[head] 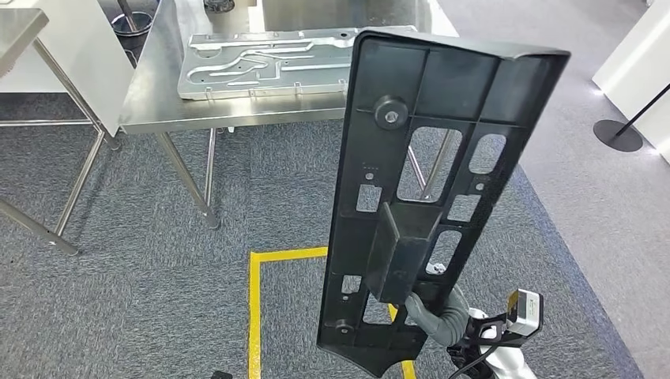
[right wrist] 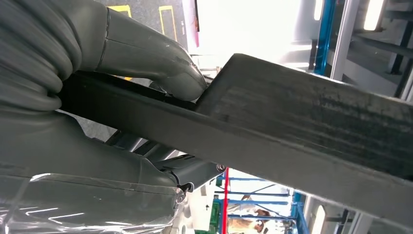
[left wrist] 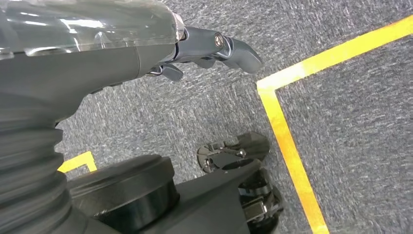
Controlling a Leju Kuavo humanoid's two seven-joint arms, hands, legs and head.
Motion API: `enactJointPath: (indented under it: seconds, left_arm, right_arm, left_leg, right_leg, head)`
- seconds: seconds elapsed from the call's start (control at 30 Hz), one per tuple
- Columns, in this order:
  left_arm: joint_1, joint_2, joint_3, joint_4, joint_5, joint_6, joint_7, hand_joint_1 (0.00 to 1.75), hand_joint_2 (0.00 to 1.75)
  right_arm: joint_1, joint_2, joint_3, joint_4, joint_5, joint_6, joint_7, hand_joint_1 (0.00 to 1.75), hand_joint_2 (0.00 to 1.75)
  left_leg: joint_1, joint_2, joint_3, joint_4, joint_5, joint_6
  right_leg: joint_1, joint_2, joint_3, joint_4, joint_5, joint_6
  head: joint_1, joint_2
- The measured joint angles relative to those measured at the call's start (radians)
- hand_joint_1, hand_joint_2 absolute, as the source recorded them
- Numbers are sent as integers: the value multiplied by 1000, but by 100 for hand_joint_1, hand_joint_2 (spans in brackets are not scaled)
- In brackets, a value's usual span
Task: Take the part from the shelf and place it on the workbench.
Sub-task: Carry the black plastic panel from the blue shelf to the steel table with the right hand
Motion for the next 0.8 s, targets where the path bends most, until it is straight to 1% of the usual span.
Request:
enactJointPath:
  seconds: [0.03,0.07,0.1,0.13,0.2,0.27,0.3,0.33,0.4,0.43,0.47,0.5,0.53,0.57,0.6,0.63,0.67,0.7,0.73,0.77,0.8]
  left_arm:
    - [0,0,0,0,0,0,0,0,175]
    - [0,0,0,0,0,0,0,0,175]
    - [0,0,0,0,0,0,0,0,175]
    - [0,0,0,0,0,0,1,0,175]
    - [-1,0,0,0,0,0,1,0,175]
    - [-1,0,0,0,0,0,1,0,175]
    - [-2,1,0,0,0,0,1,0,175]
    - [-3,1,0,0,0,0,1,0,175]
    - [-2,1,0,0,0,0,1,0,175]
    - [-1,1,0,0,0,0,1,0,175]
    - [1,2,0,0,0,0,1,0,175]
    - [2,3,0,0,0,0,1,0,175]
    - [2,3,0,0,0,0,1,0,175]
    - [1,4,0,0,0,0,1,0,175]
    - [0,4,0,0,0,0,1,0,175]
    - [0,4,0,0,0,0,1,0,175]
    - [0,5,0,0,0,0,1,0,175]
    - [1,5,0,0,0,0,1,0,175]
    - [1,5,0,0,0,0,1,0,175]
    - [1,5,0,0,0,0,1,0,175]
    - [0,5,0,0,0,0,1,0,175]
  right_arm:
    - [0,0,0,0,0,0,0,175,175]
    - [0,0,0,0,0,0,0,175,175]
    - [0,0,0,0,0,0,0,175,175]
    - [0,1,0,-1,0,0,0,175,175]
    - [0,1,0,-1,0,0,-1,175,175]
    - [1,1,0,-1,0,0,-2,175,175]
    - [1,1,0,-1,0,0,-3,175,175]
    - [1,0,0,-1,0,0,-5,175,175]
    - [2,-1,0,-1,0,0,-9,175,175]
    - [3,-1,0,-1,0,0,-11,175,175]
    - [4,-1,0,-1,0,0,-12,175,175]
    - [5,-1,0,-1,0,0,-12,175,175]
    - [5,-1,0,-1,0,0,-13,175,175]
    - [5,-1,0,-1,0,0,-13,175,175]
    - [5,-1,0,-1,0,0,-13,175,175]
    - [5,-1,0,-1,0,0,-13,175,175]
    - [5,-1,0,-1,0,-1,-14,175,175]
    - [4,-1,0,-1,1,-1,-14,175,175]
    - [4,0,0,-1,1,-1,-14,175,175]
    - [4,1,0,-2,1,-1,-14,175,175]
    - [4,2,0,-2,1,-2,-14,175,175]
  left_leg:
    - [0,-1,8,1,-5,-2]
    - [-1,-1,13,1,-11,-5]
    - [-2,-1,16,3,-16,-9]
    - [-3,-1,17,3,-19,-14]
    - [-5,1,18,1,-23,-25]
    - [-5,2,19,8,-33,-36]
    - [-4,2,10,33,-48,-42]
    - [-3,2,-12,80,-71,-48]
    - [-1,3,-85,214,-123,-54]
    - [0,3,-118,267,-134,-56]
    - [1,3,-137,288,-126,-56]
    - [1,3,-137,270,-99,-55]
    - [1,3,-118,216,-58,-53]
    - [1,2,-91,145,-18,-49]
    - [0,2,-64,81,10,-45]
    - [-1,1,-47,38,25,-39]
    - [-3,1,-40,20,26,-33]
    - [-5,0,-39,17,23,-28]
    - [-4,0,-38,15,23,-21]
    - [-3,0,-35,12,23,-14]
    - [-1,0,-32,8,23,-8]
  right_leg:
    - [0,-1,26,-67,46,-3]
    - [2,-2,57,-137,81,-8]
    - [5,-4,81,-195,104,-13]
    - [8,-5,94,-229,113,-18]
    - [13,-4,96,-244,107,-27]
    - [7,-3,104,-251,106,-37]
    - [5,-4,110,-256,105,-42]
    - [2,-5,116,-259,103,-47]
    - [3,-7,122,-260,98,-53]
    - [4,-6,124,-260,95,-54]
    - [4,-5,128,-259,92,-53]
    - [4,-4,134,-259,88,-52]
    - [4,-3,141,-259,83,-50]
    - [4,-3,147,-259,78,-47]
    - [6,-1,152,-257,73,-43]
    - [8,0,154,-256,70,-38]
    - [9,0,153,-256,67,-32]
    - [11,1,153,-256,67,-27]
    - [9,1,153,-258,65,-21]
    - [8,1,153,-253,60,-16]
    - [7,1,145,-233,46,-12]
  head:
    - [0,0]
    - [0,0]
    - [0,0]
    - [0,0]
    - [0,0]
    - [0,0]
    - [0,0]
    - [0,0]
    - [0,0]
    - [0,0]
    - [0,0]
    - [0,0]
    - [0,0]
    - [0,0]
    - [0,0]
    - [0,0]
    - [0,0]
    - [0,0]
    - [0,0]
    - [0,0]
    - [0,0]
